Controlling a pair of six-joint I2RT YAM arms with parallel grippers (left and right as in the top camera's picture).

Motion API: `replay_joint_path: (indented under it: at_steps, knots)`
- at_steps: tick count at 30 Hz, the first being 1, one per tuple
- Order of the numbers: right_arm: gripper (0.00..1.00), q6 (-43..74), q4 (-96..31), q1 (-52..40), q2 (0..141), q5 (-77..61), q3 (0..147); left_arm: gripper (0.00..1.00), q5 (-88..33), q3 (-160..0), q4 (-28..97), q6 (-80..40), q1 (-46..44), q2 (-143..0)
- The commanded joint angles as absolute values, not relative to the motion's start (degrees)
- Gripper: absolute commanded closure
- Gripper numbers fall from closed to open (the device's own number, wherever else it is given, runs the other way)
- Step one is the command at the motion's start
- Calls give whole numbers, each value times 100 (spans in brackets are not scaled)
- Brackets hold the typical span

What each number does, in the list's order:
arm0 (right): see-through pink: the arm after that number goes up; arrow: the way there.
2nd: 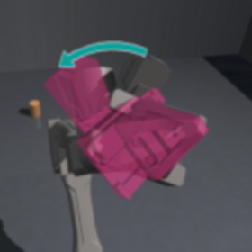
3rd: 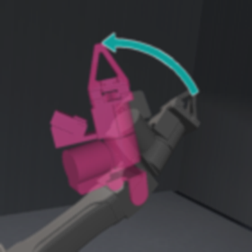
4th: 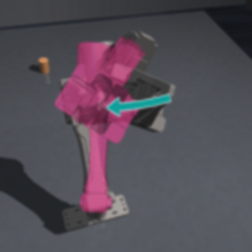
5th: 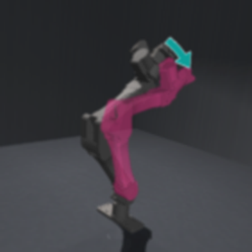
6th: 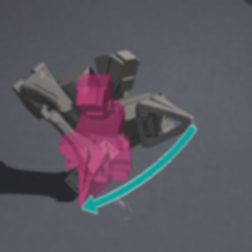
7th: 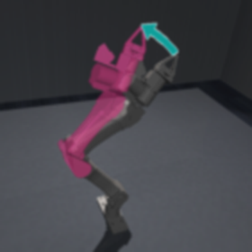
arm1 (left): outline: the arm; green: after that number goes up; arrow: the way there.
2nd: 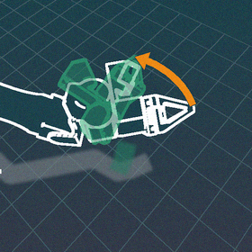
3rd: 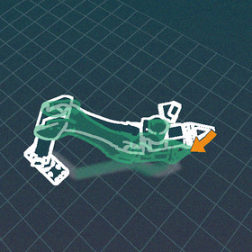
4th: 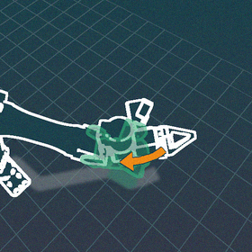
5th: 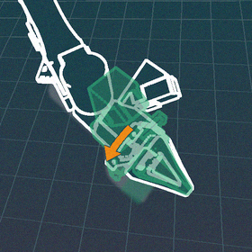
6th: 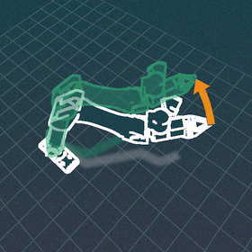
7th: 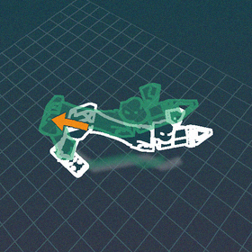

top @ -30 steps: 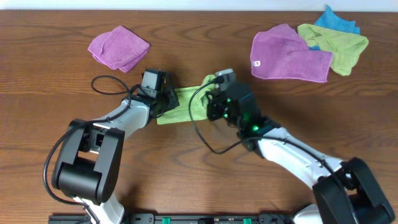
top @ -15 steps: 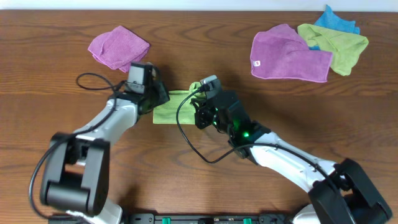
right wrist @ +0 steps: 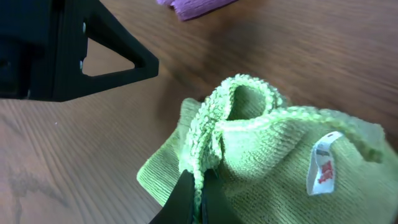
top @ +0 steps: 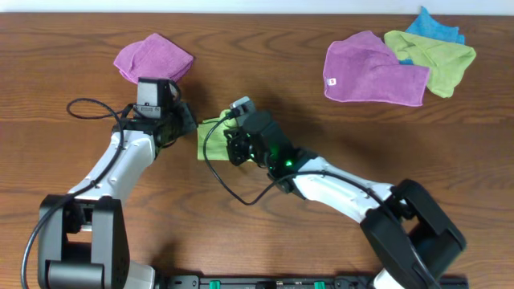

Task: Fold the cloth

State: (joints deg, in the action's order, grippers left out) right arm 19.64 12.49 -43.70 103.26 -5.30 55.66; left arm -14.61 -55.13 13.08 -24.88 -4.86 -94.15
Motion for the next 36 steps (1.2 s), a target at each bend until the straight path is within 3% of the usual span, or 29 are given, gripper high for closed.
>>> replay_joint_path:
  at_steps: [1,17,18,22,27,30,31,36]
  knots:
    - [99,1835,1219,-4462,10584,-650,5817,94,-1439,-5629,1356,-2279,-399,-9284]
    - [98,1837,1225,-4744,11448,-799,6340,94,-1313,-5629,1354,-2182,-290,-9282]
    - [95,1837,1236,-4757,11478,-799,6353,94,-1313,-5629,1354,-2182,-290,-9282]
    - [62,1833,1282,-4799,11478,-832,6379,94,-1313,-5629,1354,-2182,-290,-9282]
    - [37,1835,1297,-4807,11476,-1306,6440,92,-1313,-5629,1358,-2182,-279,-9236]
    - [14,1839,1278,-4794,11424,-1525,6512,80,-1313,-5629,1374,-2182,-211,-9109]
    - [1,1839,1260,-4792,11367,-1540,6530,70,-1313,-5629,1380,-2182,-158,-9043]
    - [1,1837,902,-4676,10921,-1275,6598,24,-1385,-5629,1667,-2185,121,-8665]
